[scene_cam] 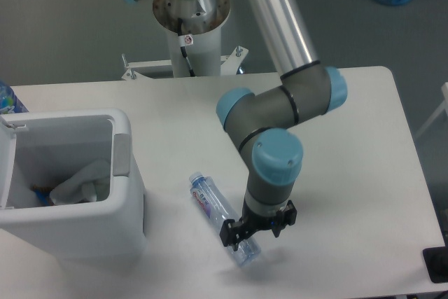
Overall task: Place the trash in the trash can
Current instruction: 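Move the gripper over the clear plastic water bottle and lower, then close the gripper around the water bottle's body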
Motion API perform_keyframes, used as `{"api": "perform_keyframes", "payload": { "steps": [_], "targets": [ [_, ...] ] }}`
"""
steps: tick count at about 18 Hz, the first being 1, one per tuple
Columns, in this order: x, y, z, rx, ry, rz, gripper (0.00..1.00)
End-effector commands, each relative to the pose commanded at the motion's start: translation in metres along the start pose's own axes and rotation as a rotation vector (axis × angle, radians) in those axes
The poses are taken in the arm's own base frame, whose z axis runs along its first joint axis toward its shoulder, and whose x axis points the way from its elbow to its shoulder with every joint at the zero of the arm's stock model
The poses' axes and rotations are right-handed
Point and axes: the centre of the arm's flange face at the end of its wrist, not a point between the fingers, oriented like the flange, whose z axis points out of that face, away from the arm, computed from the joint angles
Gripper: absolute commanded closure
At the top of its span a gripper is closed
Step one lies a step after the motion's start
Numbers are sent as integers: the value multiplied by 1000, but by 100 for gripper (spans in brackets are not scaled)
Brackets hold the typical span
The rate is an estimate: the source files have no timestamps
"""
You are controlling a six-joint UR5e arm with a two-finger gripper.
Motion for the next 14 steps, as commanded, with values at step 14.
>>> {"api": "perform_keyframes", "payload": {
  "steps": [14],
  "targets": [
    [9,1,36,-44,-19,15,0]
  ]
}}
